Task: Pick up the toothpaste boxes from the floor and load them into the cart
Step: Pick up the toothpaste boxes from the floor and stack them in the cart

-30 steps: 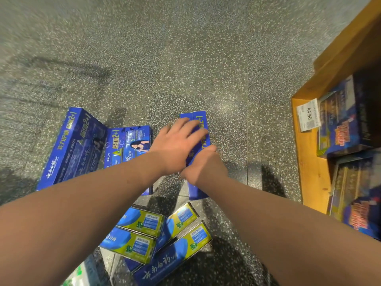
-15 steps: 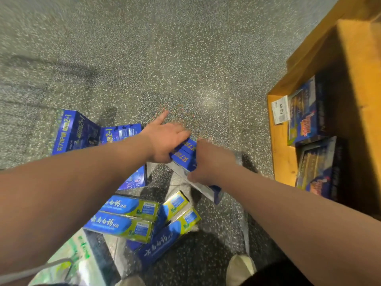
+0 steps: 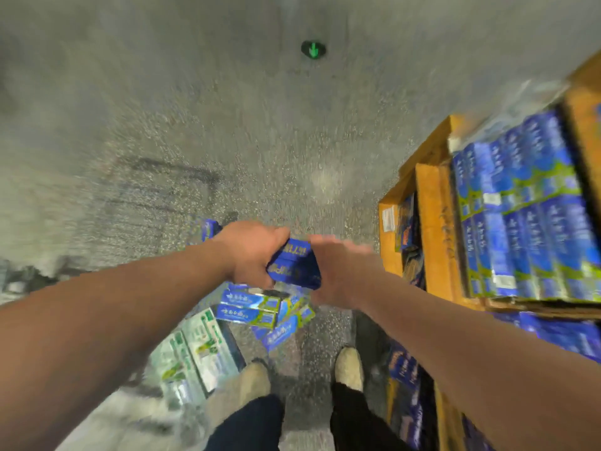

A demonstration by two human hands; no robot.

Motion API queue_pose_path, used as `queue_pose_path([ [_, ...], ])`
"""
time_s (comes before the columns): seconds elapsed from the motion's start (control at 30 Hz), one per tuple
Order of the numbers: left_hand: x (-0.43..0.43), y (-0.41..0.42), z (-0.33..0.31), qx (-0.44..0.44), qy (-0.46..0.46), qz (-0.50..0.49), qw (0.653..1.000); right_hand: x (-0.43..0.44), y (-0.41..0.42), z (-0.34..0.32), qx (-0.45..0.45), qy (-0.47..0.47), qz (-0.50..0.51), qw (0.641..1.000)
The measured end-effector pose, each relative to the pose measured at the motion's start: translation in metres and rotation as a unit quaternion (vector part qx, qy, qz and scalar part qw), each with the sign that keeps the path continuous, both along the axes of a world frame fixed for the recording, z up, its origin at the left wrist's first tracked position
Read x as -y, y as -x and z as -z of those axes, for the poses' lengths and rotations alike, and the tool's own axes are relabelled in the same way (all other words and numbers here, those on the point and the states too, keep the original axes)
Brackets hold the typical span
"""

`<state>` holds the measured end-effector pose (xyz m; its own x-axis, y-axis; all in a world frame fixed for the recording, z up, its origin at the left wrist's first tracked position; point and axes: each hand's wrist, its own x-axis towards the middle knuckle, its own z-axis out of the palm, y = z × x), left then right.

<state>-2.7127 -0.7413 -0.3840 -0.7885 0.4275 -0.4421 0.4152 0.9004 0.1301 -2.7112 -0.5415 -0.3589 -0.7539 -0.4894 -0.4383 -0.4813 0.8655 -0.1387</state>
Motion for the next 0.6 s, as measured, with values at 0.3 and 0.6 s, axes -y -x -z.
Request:
queue_pose_path([
  [0.3,0.039,-0.076,-0.259,-0.121,0.043,0.008,0.992,0.038,-0.064,-0.226,-0.092,-0.008,-0.049,0.995],
  [0.6,0.086,-0.219,-0.398,-0.131,0.096,-0.132,0.978,0.098,-0.158,-0.355,-0.16,0.053,-0.152,0.974],
])
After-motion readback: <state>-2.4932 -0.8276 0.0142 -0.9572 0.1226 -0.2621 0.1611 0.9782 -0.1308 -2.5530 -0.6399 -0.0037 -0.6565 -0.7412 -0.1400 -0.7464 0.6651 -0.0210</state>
